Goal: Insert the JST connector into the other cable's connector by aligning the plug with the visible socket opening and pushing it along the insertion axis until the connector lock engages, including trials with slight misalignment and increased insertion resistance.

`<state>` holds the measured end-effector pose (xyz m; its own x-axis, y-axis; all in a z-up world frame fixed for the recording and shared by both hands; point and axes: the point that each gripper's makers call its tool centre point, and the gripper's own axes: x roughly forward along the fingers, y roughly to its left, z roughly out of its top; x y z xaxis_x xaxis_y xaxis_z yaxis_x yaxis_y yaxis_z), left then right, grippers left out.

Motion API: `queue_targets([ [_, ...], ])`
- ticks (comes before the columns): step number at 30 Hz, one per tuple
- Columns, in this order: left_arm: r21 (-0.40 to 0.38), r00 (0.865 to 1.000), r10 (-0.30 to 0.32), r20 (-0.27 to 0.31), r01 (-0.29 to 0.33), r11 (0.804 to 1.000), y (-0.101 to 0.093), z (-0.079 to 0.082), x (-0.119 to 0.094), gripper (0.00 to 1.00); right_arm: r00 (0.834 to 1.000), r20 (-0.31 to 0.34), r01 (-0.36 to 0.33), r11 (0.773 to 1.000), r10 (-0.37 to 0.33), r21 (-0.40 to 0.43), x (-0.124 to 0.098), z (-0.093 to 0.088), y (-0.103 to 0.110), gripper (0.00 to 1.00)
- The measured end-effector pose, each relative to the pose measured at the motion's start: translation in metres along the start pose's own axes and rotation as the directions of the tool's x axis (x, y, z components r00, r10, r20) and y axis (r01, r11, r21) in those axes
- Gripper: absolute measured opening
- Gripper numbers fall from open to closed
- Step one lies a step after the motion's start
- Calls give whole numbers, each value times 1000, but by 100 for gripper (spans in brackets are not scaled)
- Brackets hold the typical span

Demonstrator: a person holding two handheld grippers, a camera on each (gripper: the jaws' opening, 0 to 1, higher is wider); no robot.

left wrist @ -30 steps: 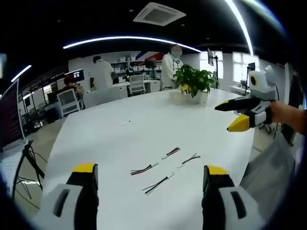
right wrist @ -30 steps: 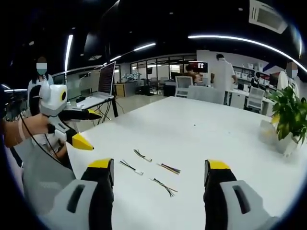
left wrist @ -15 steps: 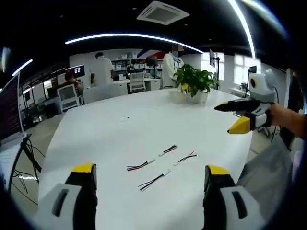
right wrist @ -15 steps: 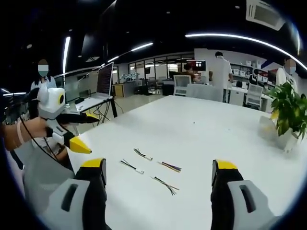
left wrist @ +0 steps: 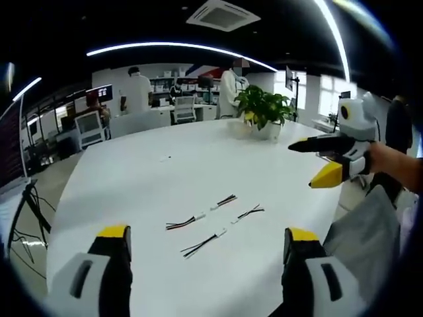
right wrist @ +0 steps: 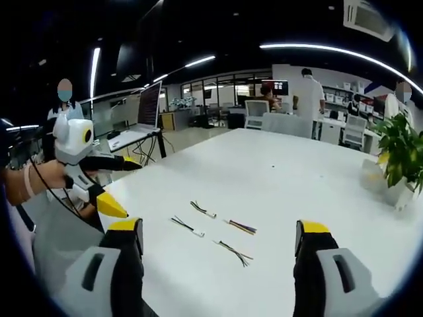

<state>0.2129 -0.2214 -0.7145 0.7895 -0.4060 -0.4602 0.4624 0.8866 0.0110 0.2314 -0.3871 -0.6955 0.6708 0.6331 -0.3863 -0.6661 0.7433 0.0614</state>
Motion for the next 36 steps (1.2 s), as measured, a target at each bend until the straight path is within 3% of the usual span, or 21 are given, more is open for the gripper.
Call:
queue_targets([
  [19,-36,1000,13,-8,-13,999,5,-4,-4,99,1000,-10,6,999,-6,38,-3,-9,-4,100],
  [22,-28,999,13,-53,-14,999,8,-13,-2,99,1000,-5,5,999,-5,45,-3,-8,-4,100],
  [30,-40,998,-2,-66,0,999,10,-18,1,99,1000,-13,-9,999,10,45,1,-9,-4,100],
  [36,-23,998,-7,-60,5,1000,11,-13,2,99,1000,-9,-15,999,15,29,4,-5,-5,100],
])
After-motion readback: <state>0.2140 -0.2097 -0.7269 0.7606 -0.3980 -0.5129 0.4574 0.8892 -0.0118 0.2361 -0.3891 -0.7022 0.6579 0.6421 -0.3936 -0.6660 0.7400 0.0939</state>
